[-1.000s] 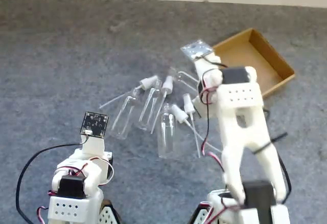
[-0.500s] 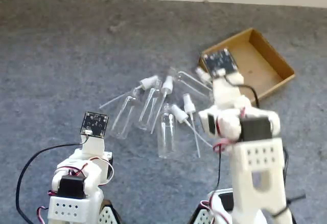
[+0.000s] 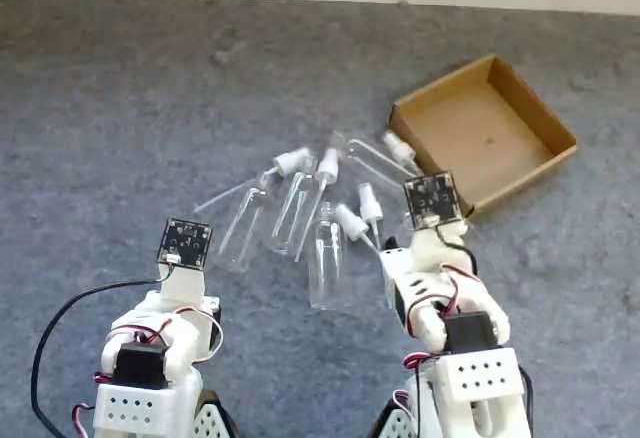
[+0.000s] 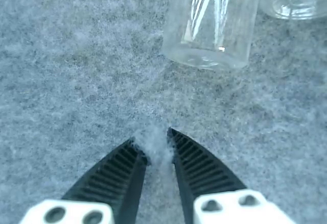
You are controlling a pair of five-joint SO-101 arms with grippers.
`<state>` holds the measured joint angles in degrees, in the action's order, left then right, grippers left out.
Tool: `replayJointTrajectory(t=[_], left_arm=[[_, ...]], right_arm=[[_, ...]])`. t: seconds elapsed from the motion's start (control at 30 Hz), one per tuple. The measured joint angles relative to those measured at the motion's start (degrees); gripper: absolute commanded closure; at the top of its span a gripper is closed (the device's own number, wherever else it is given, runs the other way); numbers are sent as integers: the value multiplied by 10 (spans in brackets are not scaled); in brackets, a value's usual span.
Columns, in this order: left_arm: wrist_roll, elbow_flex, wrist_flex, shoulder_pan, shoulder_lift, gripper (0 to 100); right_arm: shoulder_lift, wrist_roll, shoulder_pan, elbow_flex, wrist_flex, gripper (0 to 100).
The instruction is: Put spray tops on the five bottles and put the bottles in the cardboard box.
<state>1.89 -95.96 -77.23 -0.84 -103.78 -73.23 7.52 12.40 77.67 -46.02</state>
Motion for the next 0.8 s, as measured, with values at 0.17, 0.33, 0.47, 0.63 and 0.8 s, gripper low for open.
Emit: replayJointTrajectory(t=[0.17,0.33,0.47,0.63,0.8], left_arm=[[-51,0,6,-13,0,995],[-198,0,38,-87,0,995],[-280,0,40,-101,0,995],[-334,8,46,-127,0,995],[-382,69,46,-164,0,995]], right_arm=[[-1,-13,0,32,89,786],[-1,-17,0,36,143,786],[-4,-17,0,61,157,786],[-4,-18,0,78,160,786],[-4,-18,0,78,160,786]])
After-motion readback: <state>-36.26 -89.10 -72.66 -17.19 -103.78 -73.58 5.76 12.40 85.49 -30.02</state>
